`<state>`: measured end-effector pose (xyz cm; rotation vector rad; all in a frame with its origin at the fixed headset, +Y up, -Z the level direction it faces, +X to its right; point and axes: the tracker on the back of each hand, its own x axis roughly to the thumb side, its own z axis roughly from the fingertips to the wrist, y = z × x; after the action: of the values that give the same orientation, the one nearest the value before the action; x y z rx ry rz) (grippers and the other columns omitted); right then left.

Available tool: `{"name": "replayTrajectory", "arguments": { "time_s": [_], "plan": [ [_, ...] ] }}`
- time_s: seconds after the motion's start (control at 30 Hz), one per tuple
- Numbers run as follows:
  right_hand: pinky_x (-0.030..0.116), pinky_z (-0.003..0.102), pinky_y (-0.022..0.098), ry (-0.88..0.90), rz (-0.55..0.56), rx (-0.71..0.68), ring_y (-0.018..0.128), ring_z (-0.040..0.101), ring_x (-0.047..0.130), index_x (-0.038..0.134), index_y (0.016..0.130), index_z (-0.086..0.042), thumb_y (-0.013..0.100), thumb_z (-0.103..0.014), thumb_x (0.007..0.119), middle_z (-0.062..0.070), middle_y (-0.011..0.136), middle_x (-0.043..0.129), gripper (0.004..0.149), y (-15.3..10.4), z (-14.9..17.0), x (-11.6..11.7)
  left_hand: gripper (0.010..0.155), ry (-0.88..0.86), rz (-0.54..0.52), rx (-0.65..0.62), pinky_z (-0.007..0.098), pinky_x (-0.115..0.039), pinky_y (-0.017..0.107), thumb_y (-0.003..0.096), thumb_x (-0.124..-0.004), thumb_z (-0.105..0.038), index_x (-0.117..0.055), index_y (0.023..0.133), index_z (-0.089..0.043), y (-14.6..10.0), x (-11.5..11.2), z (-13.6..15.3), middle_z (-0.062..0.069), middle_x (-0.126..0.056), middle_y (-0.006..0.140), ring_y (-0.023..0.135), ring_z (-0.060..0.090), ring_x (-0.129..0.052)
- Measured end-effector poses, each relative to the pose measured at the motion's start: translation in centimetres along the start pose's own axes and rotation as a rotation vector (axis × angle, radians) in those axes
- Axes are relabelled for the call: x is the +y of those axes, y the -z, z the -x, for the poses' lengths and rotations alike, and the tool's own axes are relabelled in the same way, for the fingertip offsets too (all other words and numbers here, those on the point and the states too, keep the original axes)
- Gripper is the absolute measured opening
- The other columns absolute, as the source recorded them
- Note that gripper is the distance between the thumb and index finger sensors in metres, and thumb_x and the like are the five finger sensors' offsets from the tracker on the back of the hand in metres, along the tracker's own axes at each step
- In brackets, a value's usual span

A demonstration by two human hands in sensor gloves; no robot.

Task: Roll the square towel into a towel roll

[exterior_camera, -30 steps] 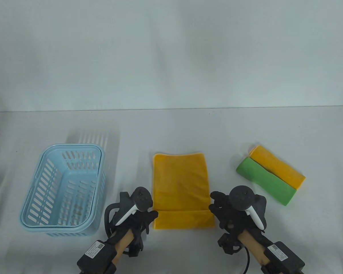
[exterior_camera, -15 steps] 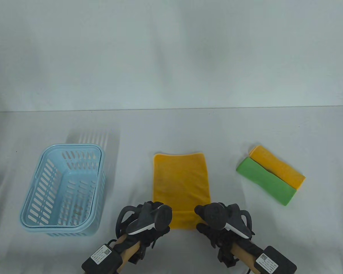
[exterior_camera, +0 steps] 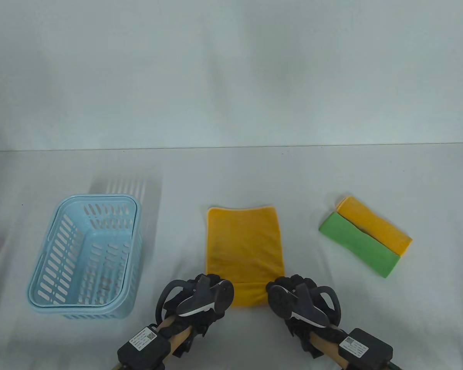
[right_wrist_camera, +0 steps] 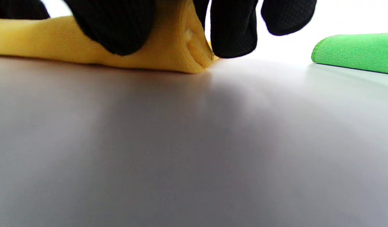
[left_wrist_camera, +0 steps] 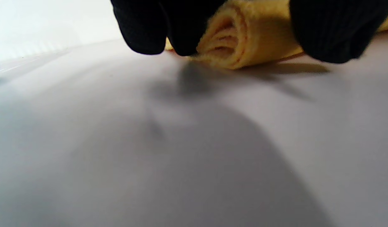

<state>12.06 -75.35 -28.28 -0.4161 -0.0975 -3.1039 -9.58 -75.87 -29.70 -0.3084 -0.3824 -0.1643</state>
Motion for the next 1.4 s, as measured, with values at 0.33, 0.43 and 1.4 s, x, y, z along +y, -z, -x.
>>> {"name": "replayTrajectory", "arguments": {
  "time_s": [0.33,0.43,1.4],
  "plan": [
    [0.071,0.051,0.061,0.317,-0.054,0.122,0.082,0.025,0.086,0.076,0.083,-0.038,0.036,-0.044,0.075,-0.010,0.088,0.084,0.048,1.1,2.6,-0.5,0.071,-0.091,0.001,0.028,0.041,-0.067,0.075,0.0377,-0.076,-0.047,-0.047,0.102,-0.037,0.3,0.5,1.1,-0.010,-0.056,0.106,0.097,0.016,-0.071],
    [0.071,0.051,0.060,0.428,-0.076,0.158,0.081,0.026,0.087,0.077,0.083,-0.037,0.036,-0.045,0.075,-0.009,0.085,0.087,0.048,1.3,3.4,-0.6,0.067,-0.180,-0.005,0.037,0.043,-0.070,0.073,0.0387,-0.075,-0.046,-0.053,0.102,-0.037,0.2,1.0,1.8,-0.009,-0.066,0.104,0.093,0.018,-0.080],
    [0.071,0.052,0.059,0.717,-0.090,0.353,0.075,0.028,0.087,0.072,0.087,-0.033,0.033,-0.052,0.074,-0.003,0.082,0.089,0.057,1.8,7.2,-0.3,0.066,-0.387,0.009,0.227,0.046,-0.075,0.065,0.0367,-0.073,-0.054,-0.066,0.099,-0.032,0.2,0.7,5.4,-0.007,-0.083,0.092,0.075,0.019,-0.093]
  ]
}}
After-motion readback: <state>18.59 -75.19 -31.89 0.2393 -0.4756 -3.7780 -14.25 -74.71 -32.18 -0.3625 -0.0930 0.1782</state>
